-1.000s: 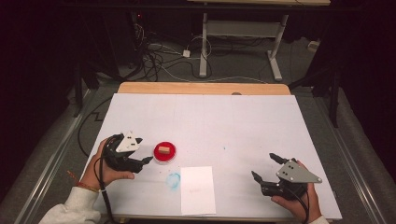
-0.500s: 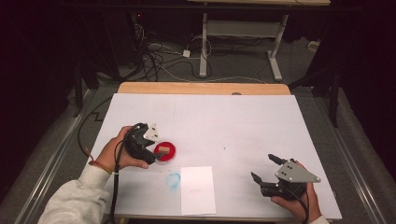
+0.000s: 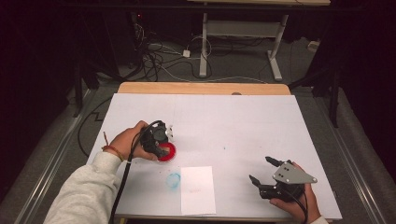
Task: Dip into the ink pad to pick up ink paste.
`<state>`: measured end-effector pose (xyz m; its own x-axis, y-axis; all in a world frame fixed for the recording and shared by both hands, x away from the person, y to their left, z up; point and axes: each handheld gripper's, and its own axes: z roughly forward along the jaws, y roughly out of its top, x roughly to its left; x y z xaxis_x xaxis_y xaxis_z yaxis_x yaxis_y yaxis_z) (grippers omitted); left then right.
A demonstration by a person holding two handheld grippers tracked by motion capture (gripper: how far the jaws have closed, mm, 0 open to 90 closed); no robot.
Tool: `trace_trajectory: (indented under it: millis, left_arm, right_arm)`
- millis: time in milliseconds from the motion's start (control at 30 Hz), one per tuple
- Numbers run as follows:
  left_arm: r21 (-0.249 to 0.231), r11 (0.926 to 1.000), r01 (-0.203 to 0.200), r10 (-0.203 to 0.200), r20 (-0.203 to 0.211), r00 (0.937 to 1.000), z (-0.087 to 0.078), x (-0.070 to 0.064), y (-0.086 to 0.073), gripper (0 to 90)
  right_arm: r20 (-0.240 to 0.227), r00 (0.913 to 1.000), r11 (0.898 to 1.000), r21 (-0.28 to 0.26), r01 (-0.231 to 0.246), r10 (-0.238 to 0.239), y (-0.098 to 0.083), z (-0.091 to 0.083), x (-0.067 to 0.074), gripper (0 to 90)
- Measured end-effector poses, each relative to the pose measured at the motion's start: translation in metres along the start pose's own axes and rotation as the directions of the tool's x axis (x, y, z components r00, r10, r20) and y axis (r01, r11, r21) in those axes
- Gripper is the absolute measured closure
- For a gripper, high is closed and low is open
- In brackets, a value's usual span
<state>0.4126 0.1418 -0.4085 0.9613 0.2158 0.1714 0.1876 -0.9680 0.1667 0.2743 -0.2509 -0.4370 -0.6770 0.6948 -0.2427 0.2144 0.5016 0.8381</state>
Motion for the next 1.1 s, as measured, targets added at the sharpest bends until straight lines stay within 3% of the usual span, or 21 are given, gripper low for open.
trace_trajectory:
  millis: [300,567,800,1100]
  left_arm:
    - [0.037,0.9993,-0.007,0.006,0.027,0.9996,0.012,0.006,0.003,55.0]
    - [0.049,0.9986,-0.018,0.016,0.046,0.9988,0.019,0.008,0.005,64.1]
    - [0.048,0.9986,-0.022,0.021,0.035,0.9992,0.02,0.008,0.008,73.0]
    - [0.039,0.9992,-0.01,0.008,0.033,0.9994,0.015,0.005,0.007,73.2]
  right_arm:
    - [-0.011,0.9999,1.0,0.007,0.004,-0.004,-0.001,0.001,0.001,21.2]
    - [-0.026,0.9996,1.0,0.011,0.014,-0.014,0.0,0.002,0.003,22.0]
    - [-0.027,0.9996,1.0,0.009,0.01,-0.009,0.0,0.001,0.002,23.6]
    - [-0.026,0.9997,1.0,0.008,0.006,-0.006,0.0,0.001,0.002,23.2]
